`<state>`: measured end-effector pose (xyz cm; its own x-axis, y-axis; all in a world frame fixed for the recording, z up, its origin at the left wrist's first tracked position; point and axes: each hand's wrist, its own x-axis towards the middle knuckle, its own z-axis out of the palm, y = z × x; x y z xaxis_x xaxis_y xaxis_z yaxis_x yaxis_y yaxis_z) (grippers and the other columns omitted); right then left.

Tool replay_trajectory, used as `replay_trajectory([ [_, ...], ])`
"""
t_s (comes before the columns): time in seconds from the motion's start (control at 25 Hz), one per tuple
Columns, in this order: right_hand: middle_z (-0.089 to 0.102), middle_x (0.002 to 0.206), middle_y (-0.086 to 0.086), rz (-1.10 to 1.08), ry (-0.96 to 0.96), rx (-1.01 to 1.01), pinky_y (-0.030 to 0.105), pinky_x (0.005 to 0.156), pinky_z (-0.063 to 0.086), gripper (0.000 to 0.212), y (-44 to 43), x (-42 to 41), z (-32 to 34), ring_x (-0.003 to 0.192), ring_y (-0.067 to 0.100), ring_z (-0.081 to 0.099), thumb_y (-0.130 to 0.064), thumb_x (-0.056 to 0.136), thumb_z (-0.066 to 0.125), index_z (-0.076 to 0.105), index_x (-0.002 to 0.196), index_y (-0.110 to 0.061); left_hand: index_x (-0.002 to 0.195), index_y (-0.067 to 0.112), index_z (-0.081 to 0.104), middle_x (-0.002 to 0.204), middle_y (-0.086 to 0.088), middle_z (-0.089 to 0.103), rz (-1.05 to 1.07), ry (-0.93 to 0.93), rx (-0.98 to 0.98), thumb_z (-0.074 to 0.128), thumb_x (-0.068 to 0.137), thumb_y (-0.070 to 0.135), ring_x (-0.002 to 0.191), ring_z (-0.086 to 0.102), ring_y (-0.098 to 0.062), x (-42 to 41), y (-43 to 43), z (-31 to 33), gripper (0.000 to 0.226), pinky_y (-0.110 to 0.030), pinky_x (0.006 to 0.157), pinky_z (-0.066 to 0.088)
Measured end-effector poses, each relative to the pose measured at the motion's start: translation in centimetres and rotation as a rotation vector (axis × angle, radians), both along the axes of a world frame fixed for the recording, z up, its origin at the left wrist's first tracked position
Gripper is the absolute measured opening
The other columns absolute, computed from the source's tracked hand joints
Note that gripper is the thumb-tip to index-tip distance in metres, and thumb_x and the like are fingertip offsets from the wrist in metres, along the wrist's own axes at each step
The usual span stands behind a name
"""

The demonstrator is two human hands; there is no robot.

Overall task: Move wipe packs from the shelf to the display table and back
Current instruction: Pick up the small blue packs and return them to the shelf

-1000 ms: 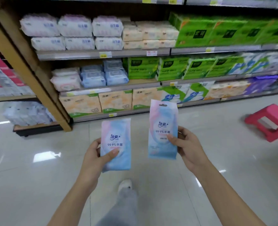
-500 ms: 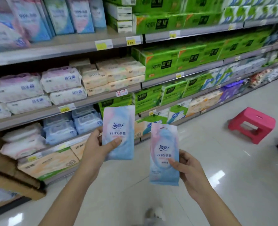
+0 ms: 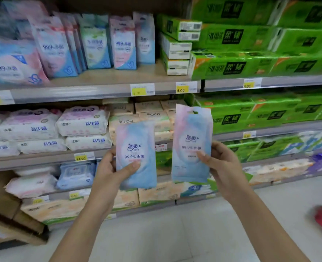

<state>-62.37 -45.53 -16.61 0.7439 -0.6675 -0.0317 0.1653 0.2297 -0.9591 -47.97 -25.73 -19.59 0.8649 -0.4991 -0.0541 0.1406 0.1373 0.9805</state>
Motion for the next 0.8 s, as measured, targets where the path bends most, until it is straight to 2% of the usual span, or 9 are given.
replay_trajectory([
  [0.16,0.074,0.096,0.001,0.064,-0.068,-0.094,0.027,0.070,0.057,0.040,-3.3,8.7,4.3,0.089,0.016,0.070,-0.016,0.064,0.074,0.065,0.102,-0.011,0.109,0.013,0.058,0.099,-0.002,0.074,0.060,-0.046,-0.038,0.077,0.061,0.008,0.089,0.070,-0.015,4.6,-1.0,1.7,0.052,-0.022,0.067,0.057],
  [0.32,0.075,0.093,-0.001,0.022,-0.126,-0.109,0.028,0.067,0.058,0.031,-5.0,17.9,6.9,0.084,0.014,0.071,-0.001,0.079,0.066,0.062,0.109,-0.006,0.104,0.017,0.059,0.094,0.002,0.075,0.094,-0.096,-0.085,0.083,0.054,0.007,0.086,0.071,-0.015,11.1,-2.5,4.1,0.056,-0.022,0.062,0.055],
  [0.44,0.073,0.101,0.003,-0.032,-0.132,-0.133,0.033,0.073,0.058,0.032,-6.2,23.7,8.3,0.089,0.017,0.071,0.000,0.083,0.063,0.059,0.114,-0.005,0.101,0.017,0.059,0.094,0.001,0.075,0.080,-0.141,-0.117,0.082,0.050,0.018,0.084,0.071,-0.014,15.9,-3.7,6.4,0.056,-0.022,0.061,0.055],
  [0.56,0.070,0.104,0.008,-0.152,-0.127,-0.175,0.041,0.082,0.057,0.025,-7.2,28.2,9.2,0.095,0.025,0.068,0.000,0.086,0.062,0.056,0.109,-0.006,0.103,0.017,0.058,0.090,0.005,0.075,0.076,-0.165,-0.142,0.076,0.056,0.011,0.082,0.070,-0.011,19.9,-5.0,8.3,0.051,-0.020,0.061,0.055],
  [0.68,0.066,0.108,0.010,-0.301,-0.040,-0.267,0.034,0.077,0.058,0.027,-8.4,32.0,9.6,0.096,0.022,0.066,-0.003,0.088,0.061,0.053,0.113,-0.003,0.102,0.020,0.058,0.090,0.007,0.075,0.070,-0.208,-0.137,0.079,0.056,0.006,0.083,0.070,-0.010,22.3,-6.4,9.5,0.052,-0.020,0.065,0.056],
  [0.8,0.061,0.109,0.004,-0.389,0.016,-0.344,0.035,0.083,0.054,0.028,-9.4,35.0,9.4,0.102,0.020,0.061,-0.006,0.090,0.057,0.049,0.117,-0.009,0.097,0.021,0.058,0.092,0.006,0.074,0.096,-0.227,-0.134,0.073,0.060,0.013,0.087,0.070,-0.012,24.1,-7.8,10.1,0.041,-0.025,0.073,0.058],
])
